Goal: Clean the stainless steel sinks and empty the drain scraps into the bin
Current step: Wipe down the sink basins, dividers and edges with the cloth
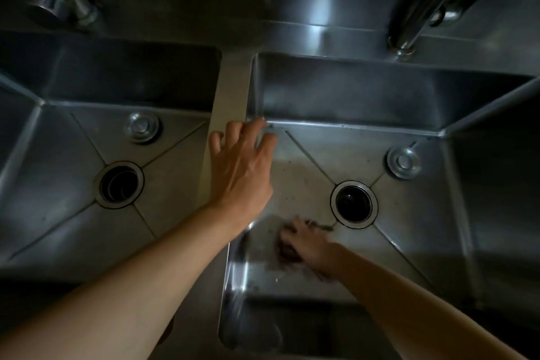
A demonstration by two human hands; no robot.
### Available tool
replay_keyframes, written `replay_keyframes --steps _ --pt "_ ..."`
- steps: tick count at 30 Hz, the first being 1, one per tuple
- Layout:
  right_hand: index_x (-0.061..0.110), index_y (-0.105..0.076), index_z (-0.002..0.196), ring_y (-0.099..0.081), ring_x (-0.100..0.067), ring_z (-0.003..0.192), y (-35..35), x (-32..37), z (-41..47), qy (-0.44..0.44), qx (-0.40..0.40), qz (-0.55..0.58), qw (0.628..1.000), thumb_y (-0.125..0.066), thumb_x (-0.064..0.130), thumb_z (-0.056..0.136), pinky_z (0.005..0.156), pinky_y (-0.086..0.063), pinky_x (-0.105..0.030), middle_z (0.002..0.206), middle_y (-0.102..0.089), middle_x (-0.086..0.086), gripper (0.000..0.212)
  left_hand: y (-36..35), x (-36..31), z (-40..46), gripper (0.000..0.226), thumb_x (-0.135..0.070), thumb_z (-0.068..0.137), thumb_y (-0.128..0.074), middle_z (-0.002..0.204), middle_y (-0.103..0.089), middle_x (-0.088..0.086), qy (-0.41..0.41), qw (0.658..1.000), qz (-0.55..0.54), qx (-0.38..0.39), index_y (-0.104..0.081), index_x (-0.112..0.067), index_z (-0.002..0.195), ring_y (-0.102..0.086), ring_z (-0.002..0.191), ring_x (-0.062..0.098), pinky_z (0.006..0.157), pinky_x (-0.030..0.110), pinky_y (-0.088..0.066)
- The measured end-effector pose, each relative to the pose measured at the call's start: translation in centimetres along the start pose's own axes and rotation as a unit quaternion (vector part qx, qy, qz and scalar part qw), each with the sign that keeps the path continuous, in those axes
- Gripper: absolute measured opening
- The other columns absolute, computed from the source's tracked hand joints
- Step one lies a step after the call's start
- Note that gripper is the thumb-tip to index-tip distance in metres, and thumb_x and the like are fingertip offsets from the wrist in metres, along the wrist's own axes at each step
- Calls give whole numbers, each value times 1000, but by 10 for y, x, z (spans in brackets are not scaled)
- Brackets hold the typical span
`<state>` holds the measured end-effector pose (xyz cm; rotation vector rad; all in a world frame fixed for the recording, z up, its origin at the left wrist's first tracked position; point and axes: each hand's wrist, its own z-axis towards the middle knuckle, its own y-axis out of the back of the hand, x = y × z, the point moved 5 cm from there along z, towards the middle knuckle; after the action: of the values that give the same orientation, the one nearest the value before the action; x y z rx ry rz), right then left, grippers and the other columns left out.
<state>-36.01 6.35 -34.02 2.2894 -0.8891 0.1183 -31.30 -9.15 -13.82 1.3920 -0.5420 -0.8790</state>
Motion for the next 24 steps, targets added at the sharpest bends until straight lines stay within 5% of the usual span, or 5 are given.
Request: replay_keyframes --steps 3,8,14,21,24 --pt "12 -34 138 -46 -46 118 51 -41 1 -80 -119 -56 988 -51 13 92 90 -45 -47 138 -27 -19 48 -2 0 13 53 1 49 -68 120 -60 8 -4 1000 -4 -3 -68 -13 100 -40 104 30 78 39 -23" --pt "11 -24 144 -49 -50 116 69 -15 8 -102 -116 -67 986 -54 5 89 87 -51 -45 146 -14 -28 62 -9 3 28 49 -1 47 -71 116 -61 8 -18 1000 -4 18 -69 -13 94 -39 103 29 78 38 -23" --pt "27 -23 149 -34 -42 127 56 42 42 71 -149 -67 984 -40 23 99 100 -40 -46 151 -14 -13 52 -11 -5 50 58 -5 56 -76 130 -53 9 -31 998 4 54 -65 -15 112 -41 117 31 86 39 -23" --pt "29 -9 151 -10 -39 140 137 -26 88 -59 -249 -111 960 -40 32 97 111 -21 -45 153 -15 -9 63 -34 -12 79 42 -13 59 -41 109 -63 12 -68 997 16 37 -69 -12 91 -56 98 37 78 39 -27" --pt "28 -5 153 -5 -39 143 155 -65 85 -126 -230 -106 959 -41 32 98 113 -20 -45 156 -7 -10 65 -41 -22 83 41 -7 49 -57 105 -63 10 -90 995 36 34 -69 -15 88 -56 96 36 76 39 -26"
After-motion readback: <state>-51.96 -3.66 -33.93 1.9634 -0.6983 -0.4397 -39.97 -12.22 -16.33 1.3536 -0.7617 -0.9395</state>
